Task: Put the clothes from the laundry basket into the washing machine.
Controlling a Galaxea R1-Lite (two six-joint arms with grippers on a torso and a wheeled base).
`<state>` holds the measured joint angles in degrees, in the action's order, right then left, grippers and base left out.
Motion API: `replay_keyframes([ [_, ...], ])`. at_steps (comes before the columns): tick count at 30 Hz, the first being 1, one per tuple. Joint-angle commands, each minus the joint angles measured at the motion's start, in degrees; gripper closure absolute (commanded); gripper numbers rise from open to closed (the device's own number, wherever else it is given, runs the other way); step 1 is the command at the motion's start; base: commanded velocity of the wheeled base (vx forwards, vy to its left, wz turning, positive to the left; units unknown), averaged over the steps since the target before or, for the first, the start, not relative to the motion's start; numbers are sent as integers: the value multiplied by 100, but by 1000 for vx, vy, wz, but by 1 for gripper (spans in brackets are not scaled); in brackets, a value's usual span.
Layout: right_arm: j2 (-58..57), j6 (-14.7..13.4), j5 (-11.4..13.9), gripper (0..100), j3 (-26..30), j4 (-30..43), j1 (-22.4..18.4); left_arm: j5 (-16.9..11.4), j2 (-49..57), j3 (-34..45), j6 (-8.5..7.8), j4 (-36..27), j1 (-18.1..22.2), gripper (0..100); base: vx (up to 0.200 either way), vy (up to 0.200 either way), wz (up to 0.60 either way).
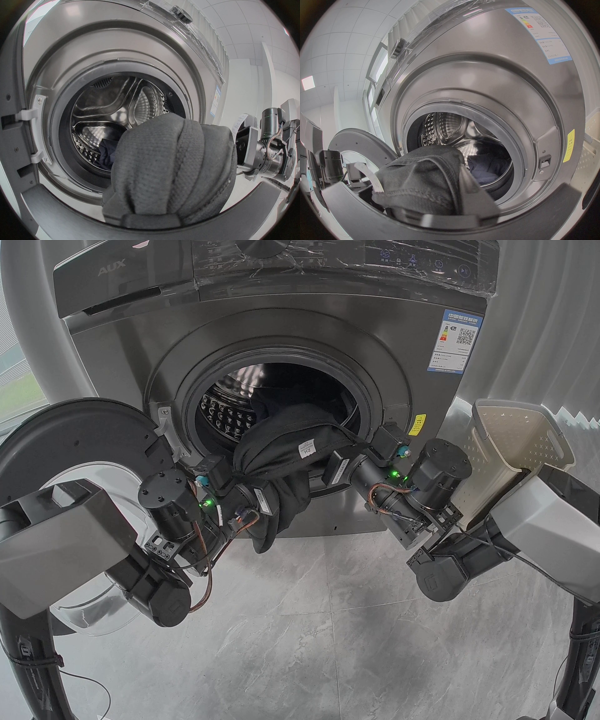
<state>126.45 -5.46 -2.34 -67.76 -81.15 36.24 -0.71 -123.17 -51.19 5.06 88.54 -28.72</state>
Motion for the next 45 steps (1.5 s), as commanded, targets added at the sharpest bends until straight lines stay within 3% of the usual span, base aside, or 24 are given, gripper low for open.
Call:
replay_keyframes([
  [1,-68,-16,-3,0,43,3,41,0,206,109,-5,5,-2,100,0,0,0],
  [5,-552,107,93,0,1019,-32,85,62,531,258,-14,5,-11,100,0,0,0],
  [10,-1299,256,630,0,2381,-278,234,71,997,733,13,-3,-90,100,0,0,0],
  [14,-1677,353,700,0,3269,-419,287,53,1340,1146,21,5,-107,100,0,0,0],
  [18,-2107,362,832,0,3919,-428,252,-8,1709,1665,136,-3,-195,100,0,0,0],
  [20,-2248,335,920,0,4218,-445,164,-167,1894,2122,144,5,-257,100,0,0,0],
  [23,-2230,326,893,0,4235,-454,-47,-378,2043,2728,92,5,-292,100,0,0,0],
  [32,-1984,309,841,0,4121,-472,-759,-369,2034,2983,92,14,-230,100,0,0,0],
  [45,-1861,291,832,0,4183,-577,-724,-369,2025,3212,65,14,-204,100,0,0,0],
])
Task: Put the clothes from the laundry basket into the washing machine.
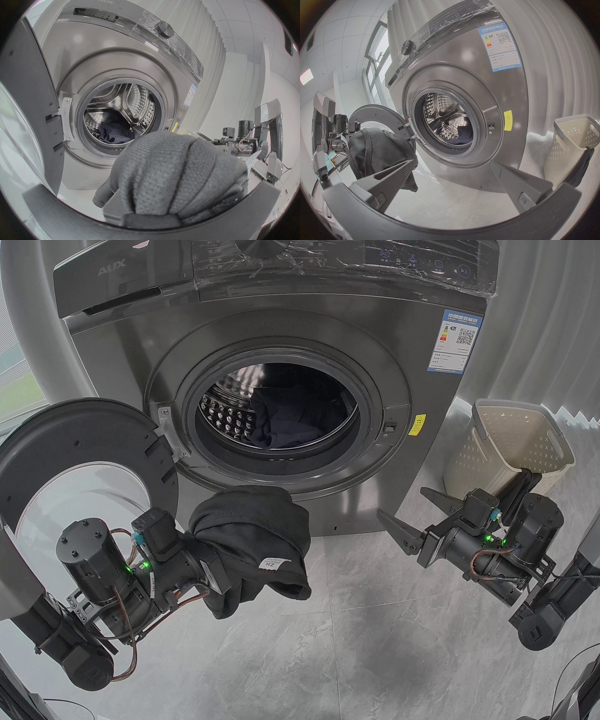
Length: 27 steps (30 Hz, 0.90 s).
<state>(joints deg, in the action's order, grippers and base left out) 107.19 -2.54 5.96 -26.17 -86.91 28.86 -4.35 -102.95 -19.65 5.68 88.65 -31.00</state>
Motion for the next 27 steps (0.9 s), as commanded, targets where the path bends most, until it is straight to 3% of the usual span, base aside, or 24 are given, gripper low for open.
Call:
replay_keyframes([
  [1,91,-1,2,0,16,-2,24,-4,3,58,3,3,50,100,0,0,0],
  [5,127,-10,2,0,7,-10,15,-22,-15,84,12,3,94,100,0,0,0],
  [15,179,-63,-78,0,-11,-10,15,-48,-50,190,47,12,85,100,200,0,0],
  [24,179,-72,-78,0,16,-10,15,-48,-155,199,65,3,94,100,0,0,0],
  [27,179,-72,-78,0,16,-10,15,-48,-182,199,56,3,94,100,200,0,0],
])
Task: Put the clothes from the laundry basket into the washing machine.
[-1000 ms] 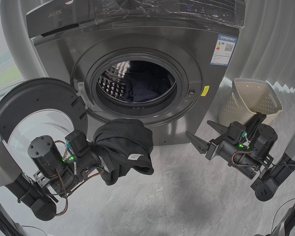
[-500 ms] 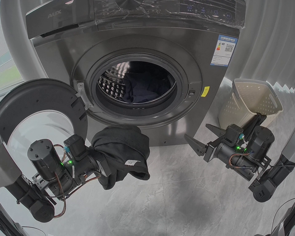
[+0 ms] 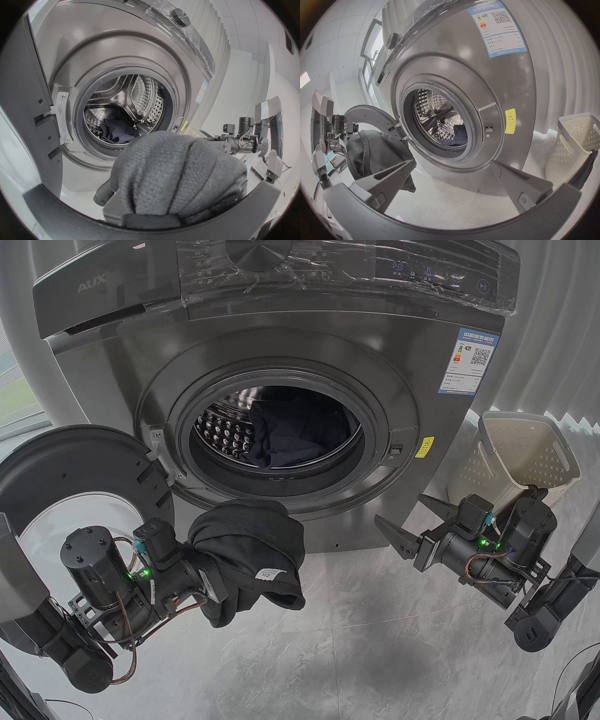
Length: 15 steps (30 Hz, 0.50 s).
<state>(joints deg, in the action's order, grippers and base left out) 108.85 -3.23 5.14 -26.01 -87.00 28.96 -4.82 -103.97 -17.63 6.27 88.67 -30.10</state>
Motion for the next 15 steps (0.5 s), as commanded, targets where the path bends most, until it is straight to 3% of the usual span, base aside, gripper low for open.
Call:
replay_keyframes([
  [1,22,-2,4,0,0,-10,-5,7,-79,-4,-3,1,4,100,200,0,0],
  [11,13,-2,4,0,9,-1,4,7,-88,-21,6,1,-5,100,200,0,0],
  [15,5,-2,4,0,53,-1,13,7,-97,-21,6,1,-5,100,0,0,0],
])
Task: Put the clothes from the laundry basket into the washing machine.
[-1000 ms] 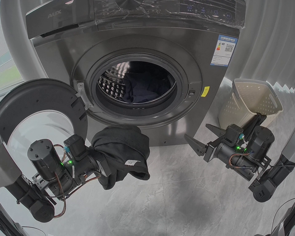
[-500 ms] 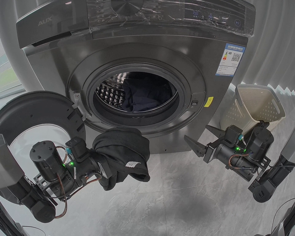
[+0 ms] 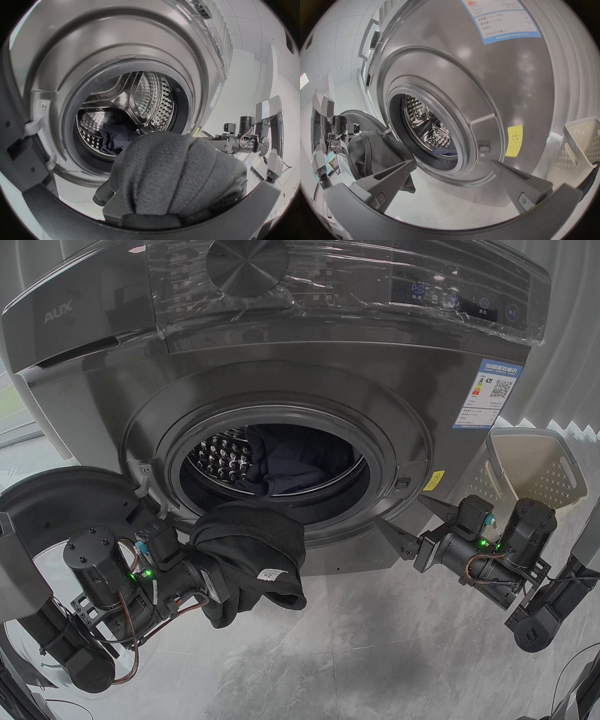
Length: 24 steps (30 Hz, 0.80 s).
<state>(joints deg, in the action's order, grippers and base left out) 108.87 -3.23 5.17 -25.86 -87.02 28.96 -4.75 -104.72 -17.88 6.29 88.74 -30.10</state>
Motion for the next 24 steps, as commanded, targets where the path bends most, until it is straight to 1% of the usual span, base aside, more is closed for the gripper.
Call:
replay_keyframes([
  [1,-15,7,10,0,72,0,13,1,-22,4,4,-5,-14,100,0,0,0],
  [7,-42,33,63,0,371,0,83,1,-75,-13,-14,-5,-31,100,0,0,0],
  [9,-42,51,72,0,511,0,162,27,-128,-57,-23,3,-49,100,0,0,0],
  [16,-59,68,81,0,670,0,276,89,-181,-189,-58,3,-75,100,0,0,0],
  [24,-59,68,81,0,705,0,312,115,-225,-207,-40,3,-75,100,0,0,0],
])
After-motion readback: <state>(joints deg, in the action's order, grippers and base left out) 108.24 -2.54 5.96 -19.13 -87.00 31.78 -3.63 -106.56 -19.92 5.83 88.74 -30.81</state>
